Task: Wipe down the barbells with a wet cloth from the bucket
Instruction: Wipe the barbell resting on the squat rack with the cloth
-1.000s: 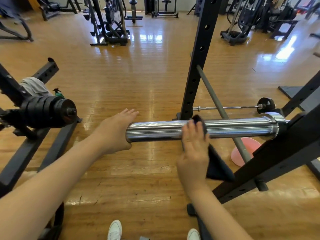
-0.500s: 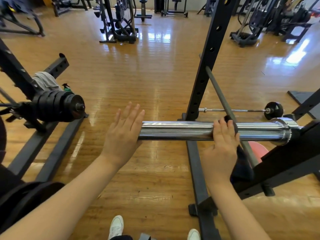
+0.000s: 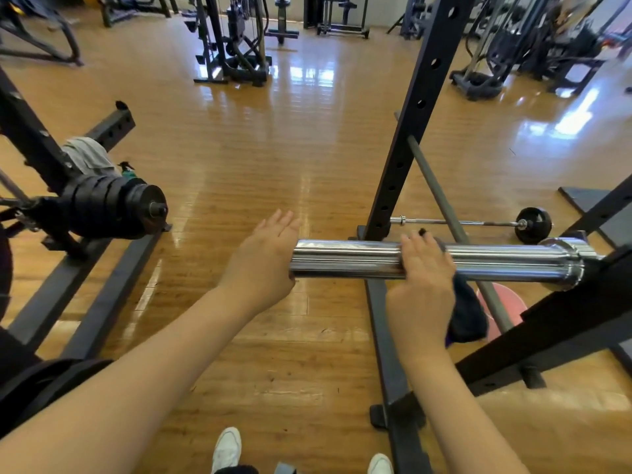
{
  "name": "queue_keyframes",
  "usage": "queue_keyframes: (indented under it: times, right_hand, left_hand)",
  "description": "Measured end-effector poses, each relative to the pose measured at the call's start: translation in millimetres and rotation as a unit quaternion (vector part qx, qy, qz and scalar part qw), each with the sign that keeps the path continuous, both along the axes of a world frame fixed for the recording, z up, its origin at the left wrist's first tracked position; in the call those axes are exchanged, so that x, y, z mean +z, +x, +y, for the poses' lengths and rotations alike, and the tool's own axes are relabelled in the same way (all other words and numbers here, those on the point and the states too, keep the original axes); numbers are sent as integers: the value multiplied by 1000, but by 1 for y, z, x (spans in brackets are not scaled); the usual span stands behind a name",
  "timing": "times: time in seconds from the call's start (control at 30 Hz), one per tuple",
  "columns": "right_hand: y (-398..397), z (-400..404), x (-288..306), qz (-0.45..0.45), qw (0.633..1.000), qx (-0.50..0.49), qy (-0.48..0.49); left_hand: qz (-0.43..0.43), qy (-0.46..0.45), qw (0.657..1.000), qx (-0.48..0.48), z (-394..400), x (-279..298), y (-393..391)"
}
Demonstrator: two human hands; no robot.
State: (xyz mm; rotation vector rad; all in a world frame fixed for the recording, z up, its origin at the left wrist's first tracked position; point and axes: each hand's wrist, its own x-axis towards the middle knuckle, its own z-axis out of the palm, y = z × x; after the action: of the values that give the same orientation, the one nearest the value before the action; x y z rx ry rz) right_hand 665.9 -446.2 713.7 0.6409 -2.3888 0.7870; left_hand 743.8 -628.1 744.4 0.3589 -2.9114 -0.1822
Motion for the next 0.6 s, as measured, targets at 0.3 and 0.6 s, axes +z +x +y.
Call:
queue_keyframes:
  times: [0.3,0.6]
  right_hand:
    - [11,-9,-6,32,997,71,2]
    - [34,-38,-10,43,998,44,11]
  left_hand:
    - [-126,154,980,-4,-13,21,-4]
    - [-105,137,985,-19,-12,20,-5]
